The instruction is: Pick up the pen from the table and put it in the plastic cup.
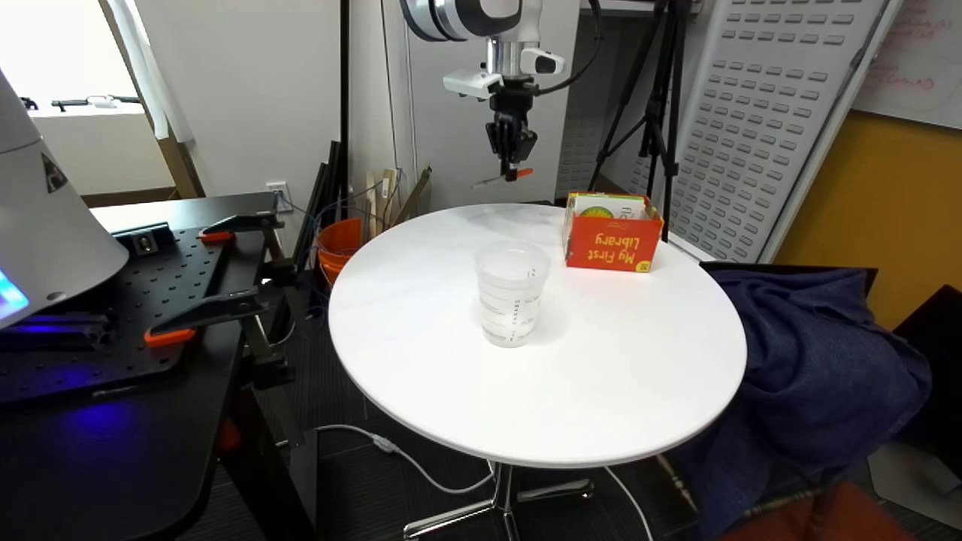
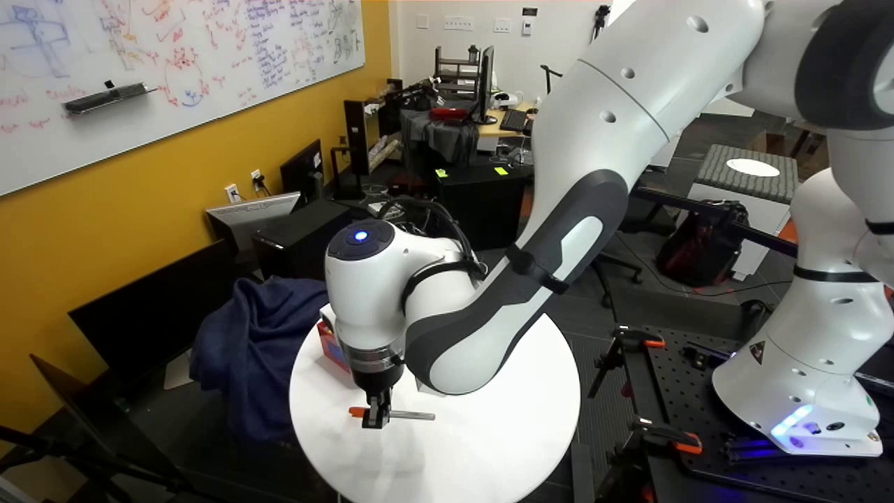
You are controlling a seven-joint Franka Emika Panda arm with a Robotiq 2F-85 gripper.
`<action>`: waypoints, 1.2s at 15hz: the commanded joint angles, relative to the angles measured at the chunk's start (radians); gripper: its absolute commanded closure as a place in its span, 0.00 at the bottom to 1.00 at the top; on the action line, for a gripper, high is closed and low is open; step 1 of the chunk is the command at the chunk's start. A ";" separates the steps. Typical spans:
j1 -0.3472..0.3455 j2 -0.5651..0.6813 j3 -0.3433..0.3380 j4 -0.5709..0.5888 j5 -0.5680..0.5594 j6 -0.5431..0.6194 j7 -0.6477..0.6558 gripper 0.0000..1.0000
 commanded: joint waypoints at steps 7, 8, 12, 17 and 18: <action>0.033 -0.165 -0.055 -0.169 -0.082 0.002 0.137 0.96; 0.031 -0.176 -0.059 -0.179 -0.087 0.004 0.144 0.96; 0.015 -0.222 -0.074 -0.227 -0.093 0.009 0.155 0.96; -0.010 -0.273 -0.092 -0.285 -0.100 0.016 0.158 0.96; -0.020 -0.285 -0.093 -0.298 -0.097 0.019 0.152 0.96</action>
